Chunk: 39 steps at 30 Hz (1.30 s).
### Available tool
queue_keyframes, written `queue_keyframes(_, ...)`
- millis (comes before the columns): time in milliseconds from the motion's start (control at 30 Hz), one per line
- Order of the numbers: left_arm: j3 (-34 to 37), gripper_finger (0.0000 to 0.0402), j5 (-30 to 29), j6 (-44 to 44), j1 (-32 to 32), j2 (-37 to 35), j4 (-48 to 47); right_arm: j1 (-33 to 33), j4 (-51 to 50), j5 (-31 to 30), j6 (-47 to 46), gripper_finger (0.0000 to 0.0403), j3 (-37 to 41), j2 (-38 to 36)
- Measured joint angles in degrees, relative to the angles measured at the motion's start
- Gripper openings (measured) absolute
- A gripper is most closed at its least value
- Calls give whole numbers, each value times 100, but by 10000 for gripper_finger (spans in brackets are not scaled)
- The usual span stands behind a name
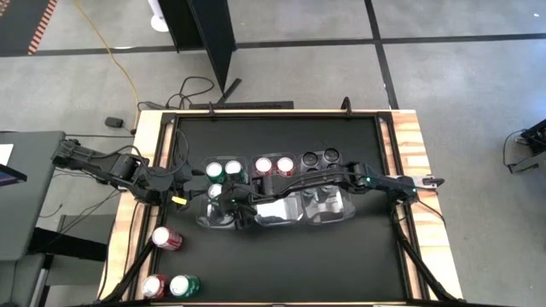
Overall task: Sort soda cans
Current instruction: Put the top green soda can into the left transparent bin
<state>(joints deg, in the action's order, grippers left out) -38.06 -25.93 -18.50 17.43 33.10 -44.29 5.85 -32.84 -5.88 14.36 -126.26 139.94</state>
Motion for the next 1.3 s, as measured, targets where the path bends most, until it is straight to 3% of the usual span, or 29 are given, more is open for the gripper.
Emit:
queue_keyframes(433, 0, 281, 134, -28, 0, 97, 131, -42, -11, 17, -41, 5, 0, 0)
queue_keyframes(933, 0, 281, 656, 478, 0, 1194, 863, 284, -551, -73, 132, 5, -126, -39)
queue_keyframes(1300, -85, 281, 368, 810, 0, 2015, 892, 341, -918, -342, 206, 5, -352, -57)
